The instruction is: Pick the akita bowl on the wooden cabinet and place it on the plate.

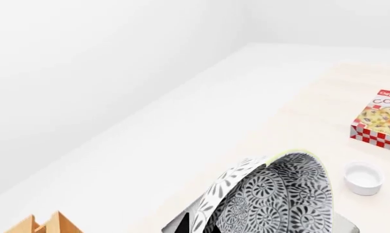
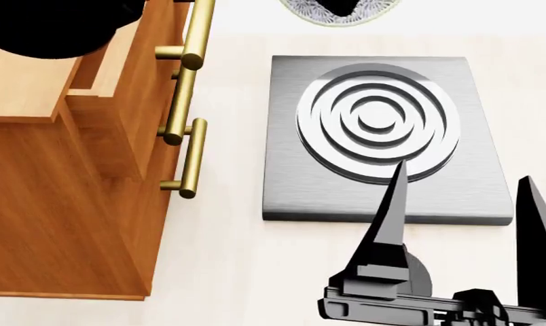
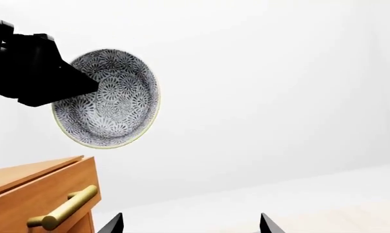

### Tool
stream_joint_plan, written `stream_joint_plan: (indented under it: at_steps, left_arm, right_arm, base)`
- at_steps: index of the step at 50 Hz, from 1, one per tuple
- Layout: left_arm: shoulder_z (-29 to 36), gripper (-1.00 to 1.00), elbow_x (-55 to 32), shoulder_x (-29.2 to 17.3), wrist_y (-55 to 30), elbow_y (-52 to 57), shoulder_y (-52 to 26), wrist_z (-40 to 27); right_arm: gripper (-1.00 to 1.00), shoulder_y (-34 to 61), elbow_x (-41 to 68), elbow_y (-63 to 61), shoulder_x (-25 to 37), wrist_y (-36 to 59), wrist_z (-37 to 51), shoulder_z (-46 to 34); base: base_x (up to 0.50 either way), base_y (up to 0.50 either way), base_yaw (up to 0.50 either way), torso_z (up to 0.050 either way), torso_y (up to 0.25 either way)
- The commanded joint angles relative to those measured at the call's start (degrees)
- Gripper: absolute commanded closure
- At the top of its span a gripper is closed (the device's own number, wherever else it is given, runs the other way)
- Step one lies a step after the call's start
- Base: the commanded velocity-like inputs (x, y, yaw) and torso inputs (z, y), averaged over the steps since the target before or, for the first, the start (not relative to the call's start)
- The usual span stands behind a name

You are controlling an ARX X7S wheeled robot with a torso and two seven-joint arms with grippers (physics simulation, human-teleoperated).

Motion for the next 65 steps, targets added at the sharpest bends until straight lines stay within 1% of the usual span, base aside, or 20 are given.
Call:
stream_joint_plan:
  at_steps: [1, 17, 32, 42, 49, 65]
  left_arm:
    - [0.5, 1.0, 1.6, -0.7, 0.8, 0.2, 1.2, 0.2]
    - [1.4, 1.0, 2.2, -1.0, 2.1, 0.9, 2.4, 1.7]
    - [1.0, 1.0, 0.2, -1.7, 2.2, 5.2, 4.4, 0.6]
    - [2.6, 1.0, 2.9, -3.7, 4.6, 9.9, 5.7, 4.7]
    - [3.7, 1.0, 4.9, -4.2, 6.0, 10.6, 5.9, 6.7]
    - [4.7, 1.0, 6.9, -4.9, 8.5, 12.5, 7.7, 7.8]
  right_arm:
    - [-1.0, 0.0, 0.0, 0.0, 0.1, -0.1, 0.0, -0.2]
    - [-1.0, 0.7, 0.0, 0.9, -0.1, 0.1, -0.4, -1.2]
    - [-1.0, 0.7, 0.1, 0.7, 0.1, 0.2, 0.1, -1.1]
    - [-1.0, 0.6, 0.1, 0.7, 0.3, 0.0, 0.2, -1.1]
    - [-1.0, 0.5, 0.2, 0.6, 0.4, 0.0, 0.4, -1.0]
    - [-1.0, 0.5, 0.3, 0.6, 0.6, -0.3, 0.5, -1.0]
  base:
    - [0.0, 0.0, 0.0, 0.0, 0.0]
    - [0.0, 0.0, 0.0, 0.0, 0.001]
    - [0.0, 0.0, 0.0, 0.0, 0.001]
    - [0.0, 0.0, 0.0, 0.0, 0.0]
    - [0.0, 0.0, 0.0, 0.0, 0.001]
    - [0.0, 0.0, 0.0, 0.0, 0.001]
